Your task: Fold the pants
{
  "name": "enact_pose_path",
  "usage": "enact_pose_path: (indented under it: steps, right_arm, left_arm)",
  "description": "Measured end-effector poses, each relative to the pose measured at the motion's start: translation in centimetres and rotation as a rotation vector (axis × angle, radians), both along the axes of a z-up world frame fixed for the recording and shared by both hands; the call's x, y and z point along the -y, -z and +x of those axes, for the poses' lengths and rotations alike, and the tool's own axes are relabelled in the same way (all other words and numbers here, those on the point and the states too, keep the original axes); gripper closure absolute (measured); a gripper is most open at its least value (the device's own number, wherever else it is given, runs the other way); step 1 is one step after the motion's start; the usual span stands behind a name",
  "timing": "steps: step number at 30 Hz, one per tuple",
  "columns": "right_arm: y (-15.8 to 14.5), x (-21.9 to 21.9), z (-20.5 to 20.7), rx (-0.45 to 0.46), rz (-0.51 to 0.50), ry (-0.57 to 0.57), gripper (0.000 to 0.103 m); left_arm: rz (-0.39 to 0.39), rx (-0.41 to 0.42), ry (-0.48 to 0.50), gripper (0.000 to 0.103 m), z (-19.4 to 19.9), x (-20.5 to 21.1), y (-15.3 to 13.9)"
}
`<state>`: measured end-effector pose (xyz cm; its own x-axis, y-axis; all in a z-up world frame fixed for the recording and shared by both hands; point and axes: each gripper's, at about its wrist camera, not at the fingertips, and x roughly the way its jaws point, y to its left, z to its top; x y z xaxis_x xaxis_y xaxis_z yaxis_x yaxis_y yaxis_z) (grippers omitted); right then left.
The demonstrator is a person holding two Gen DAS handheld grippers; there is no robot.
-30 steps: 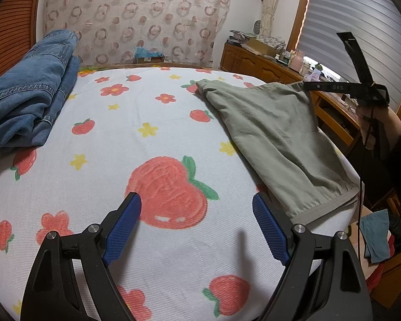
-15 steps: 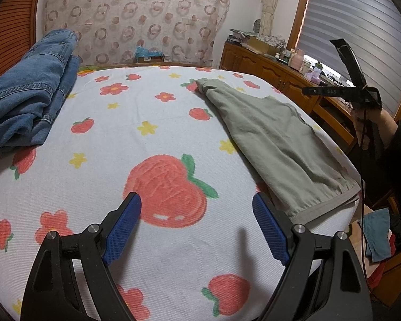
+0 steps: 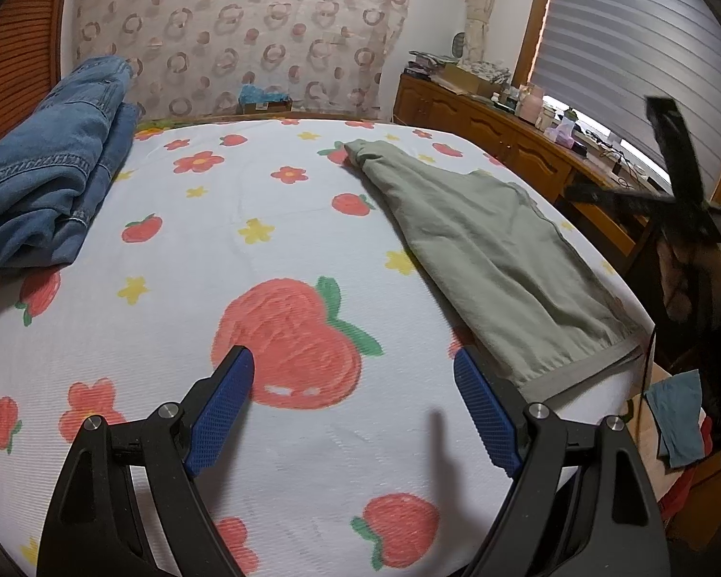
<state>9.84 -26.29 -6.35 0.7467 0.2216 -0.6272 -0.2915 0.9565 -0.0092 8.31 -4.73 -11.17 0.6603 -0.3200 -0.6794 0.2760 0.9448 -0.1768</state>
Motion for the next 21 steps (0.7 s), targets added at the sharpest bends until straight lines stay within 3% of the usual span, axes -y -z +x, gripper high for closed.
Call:
enact_pose_path:
  steps: [12, 15, 21]
  right_arm:
    - [1.6, 0.4, -8.0, 0.009, 0.023, -0.083, 0.089]
    - [2.0, 0.7, -8.9, 0.009, 0.017, -0.084, 0.080]
    - [2.3, 0.9, -9.7, -0.007, 0.032, -0.068, 0.077]
  left_arm:
    - [0.026, -0.001, 0.027, 0.017, -0.1, 1.6, -0.2]
    - [0.032, -0.002, 0.037, 0.017, -0.2, 2.0, -0.3]
    - [0.043, -0.006, 0.055, 0.017, -0.2, 2.9, -0.3]
